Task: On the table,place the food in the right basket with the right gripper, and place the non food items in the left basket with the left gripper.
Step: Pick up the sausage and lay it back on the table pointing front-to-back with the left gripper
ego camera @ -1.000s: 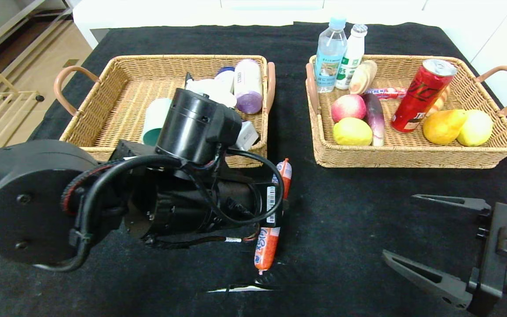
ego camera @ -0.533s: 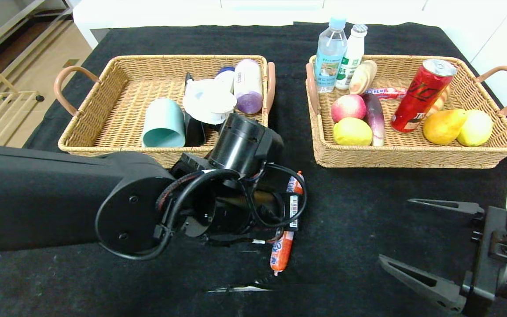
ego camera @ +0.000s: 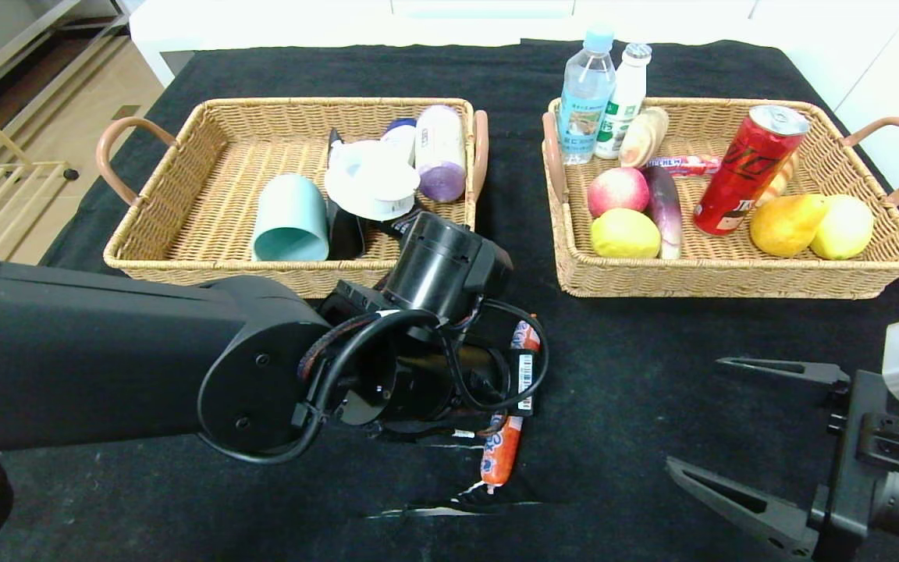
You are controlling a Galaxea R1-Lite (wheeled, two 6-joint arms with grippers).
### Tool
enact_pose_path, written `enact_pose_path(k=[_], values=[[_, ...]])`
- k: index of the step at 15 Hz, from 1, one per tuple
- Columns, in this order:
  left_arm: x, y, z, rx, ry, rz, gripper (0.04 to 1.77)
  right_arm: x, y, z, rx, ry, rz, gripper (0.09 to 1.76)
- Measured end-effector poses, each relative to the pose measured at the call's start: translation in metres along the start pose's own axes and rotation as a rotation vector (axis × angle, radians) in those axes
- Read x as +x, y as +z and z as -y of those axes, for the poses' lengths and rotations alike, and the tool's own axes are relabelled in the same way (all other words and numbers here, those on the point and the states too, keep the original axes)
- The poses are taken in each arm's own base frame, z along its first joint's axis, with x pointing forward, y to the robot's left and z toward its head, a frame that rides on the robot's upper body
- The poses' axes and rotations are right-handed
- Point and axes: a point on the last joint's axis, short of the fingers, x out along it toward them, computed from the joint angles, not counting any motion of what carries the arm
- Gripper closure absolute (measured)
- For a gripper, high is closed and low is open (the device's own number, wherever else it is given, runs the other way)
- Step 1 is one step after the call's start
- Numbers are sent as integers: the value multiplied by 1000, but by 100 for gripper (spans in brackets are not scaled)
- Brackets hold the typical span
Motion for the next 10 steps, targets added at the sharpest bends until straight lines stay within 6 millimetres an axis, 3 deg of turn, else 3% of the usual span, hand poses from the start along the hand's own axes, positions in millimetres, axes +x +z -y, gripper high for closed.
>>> enact_pose_path(k=[3, 6, 10], values=[[0, 0, 0, 2, 13, 6, 133, 1, -1, 0, 1, 2, -4, 14], [-1, 0, 1, 8, 13, 11, 96, 1, -1, 0, 0, 3, -7, 14], [-10, 0, 1, 39, 15, 16, 62, 2, -2, 0, 2, 5, -13, 14]])
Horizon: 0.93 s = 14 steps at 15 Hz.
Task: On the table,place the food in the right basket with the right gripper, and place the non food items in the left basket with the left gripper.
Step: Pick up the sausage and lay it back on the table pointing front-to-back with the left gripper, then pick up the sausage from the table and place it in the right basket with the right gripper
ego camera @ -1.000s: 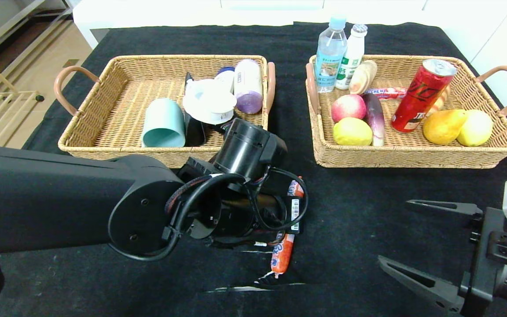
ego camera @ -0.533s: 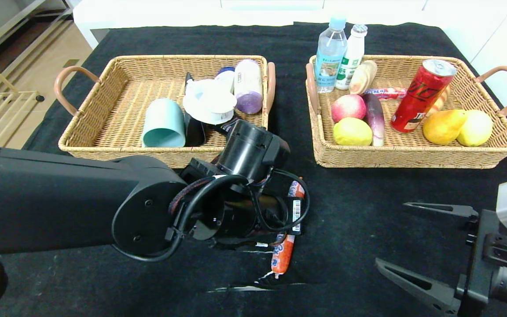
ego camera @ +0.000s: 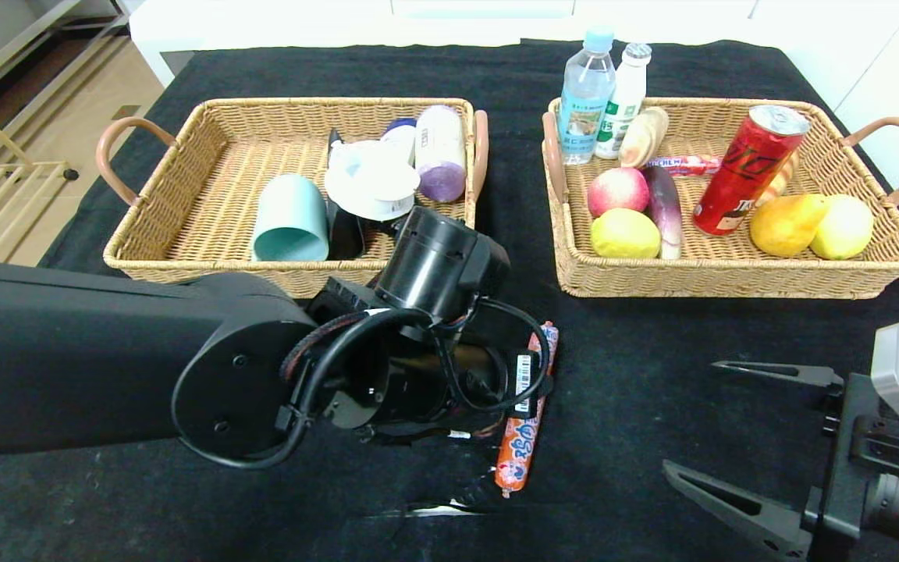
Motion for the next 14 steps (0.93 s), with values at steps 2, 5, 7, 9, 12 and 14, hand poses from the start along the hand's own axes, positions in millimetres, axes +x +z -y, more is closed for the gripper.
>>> enact_pose_path(k=[2, 5, 7, 9, 12, 14], values=[[-9, -2, 0, 47, -5, 4, 51, 1, -1, 0, 1, 1, -4, 14], [-31, -15, -6, 216, -10, 6, 38, 1, -1, 0, 5, 4, -7, 14], [-45, -28, -14, 310, -27, 38, 32, 1, -2, 0, 8, 5, -8, 14], [-55, -43, -25, 393, -48, 110, 27, 1, -1, 0, 7, 6, -5, 14], [-68, -61, -39, 434, -84, 248, 21, 2, 0, -1, 23, 14, -3, 14], [-76, -72, -56, 458, -92, 286, 19, 5, -1, -2, 33, 19, -12, 14]])
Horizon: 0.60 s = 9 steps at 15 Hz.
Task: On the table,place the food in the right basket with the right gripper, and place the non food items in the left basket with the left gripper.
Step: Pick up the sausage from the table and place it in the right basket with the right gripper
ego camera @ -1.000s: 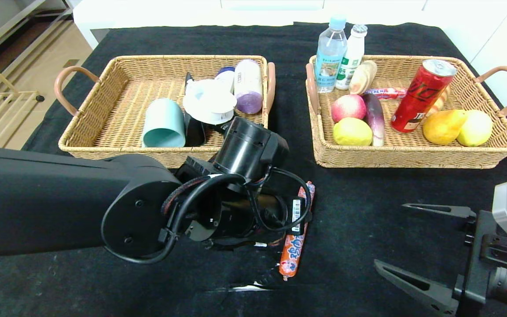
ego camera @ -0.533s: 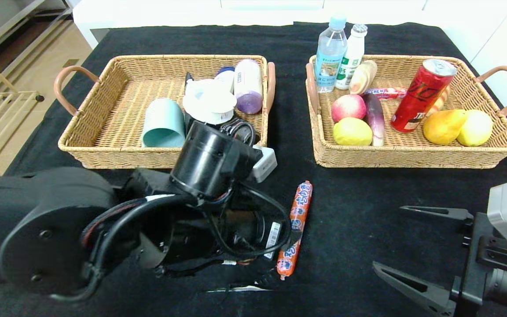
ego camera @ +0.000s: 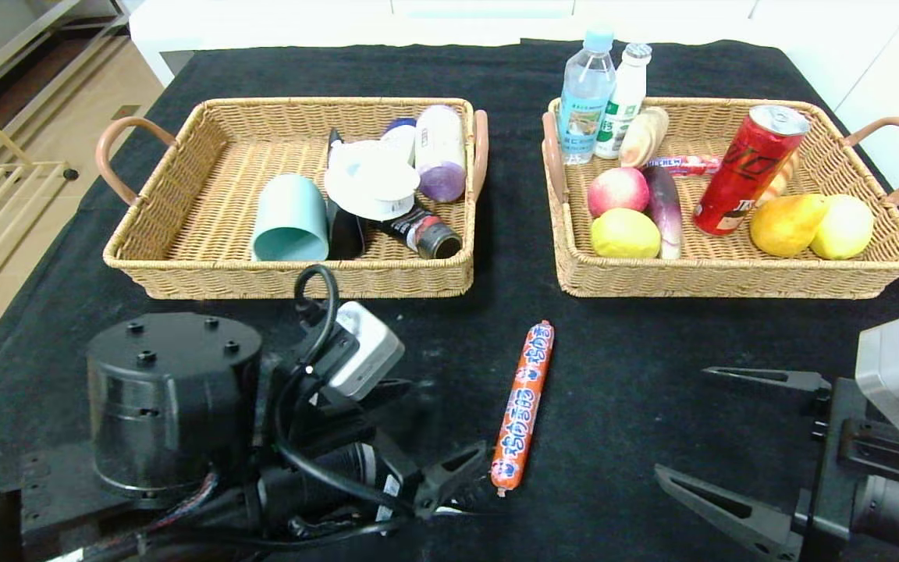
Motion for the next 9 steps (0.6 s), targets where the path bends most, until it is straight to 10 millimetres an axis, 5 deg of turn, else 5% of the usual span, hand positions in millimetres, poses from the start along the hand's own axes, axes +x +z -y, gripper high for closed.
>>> enact_pose_path(k=[5, 9], values=[[-29, -19, -17, 23, -15, 90, 14, 10, 3, -4, 86, 6, -21, 14], [-42, -24, -22, 27, -10, 102, 12, 25, 18, -21, 171, -208, -88, 14]])
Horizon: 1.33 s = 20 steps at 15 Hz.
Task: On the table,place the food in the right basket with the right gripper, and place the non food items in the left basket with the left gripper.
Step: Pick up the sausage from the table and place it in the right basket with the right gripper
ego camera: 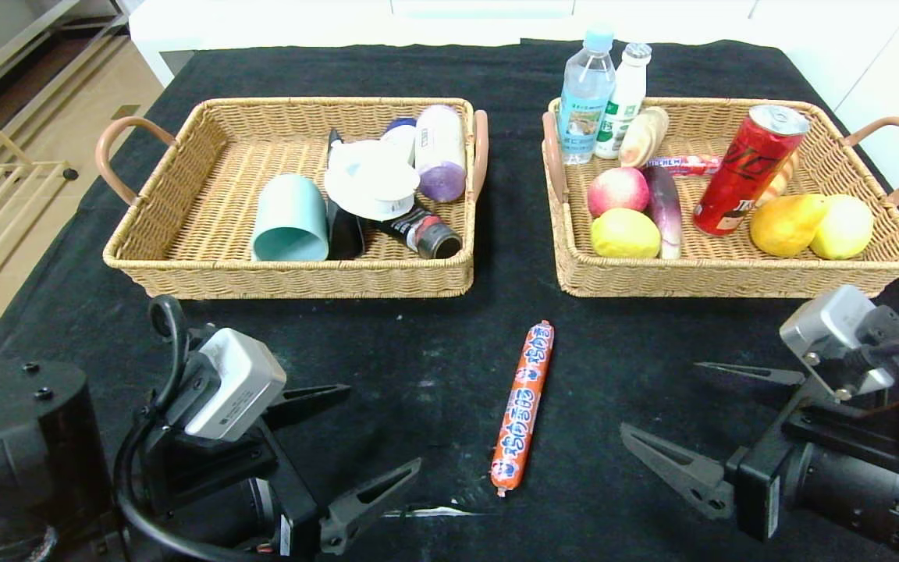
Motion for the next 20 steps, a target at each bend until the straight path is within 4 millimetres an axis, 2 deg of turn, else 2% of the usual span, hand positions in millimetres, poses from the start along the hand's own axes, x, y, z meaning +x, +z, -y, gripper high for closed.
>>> enact_pose_path(k=[4, 7, 11, 15, 20], values=[[-12, 7, -11, 3, 7, 55, 11, 8, 27, -41, 70, -180, -79, 14], [-17, 11, -16, 16, 35, 77, 11, 34, 34, -62, 140, -319, -116, 14], [-23, 17, -23, 14, 66, 105, 11, 66, 31, -91, 144, -432, -106, 14], [-30, 22, -28, 19, 83, 137, 11, 91, 23, -101, 202, -471, -106, 14], [-35, 26, -28, 24, 95, 161, 10, 107, 13, -104, 242, -497, -116, 14]])
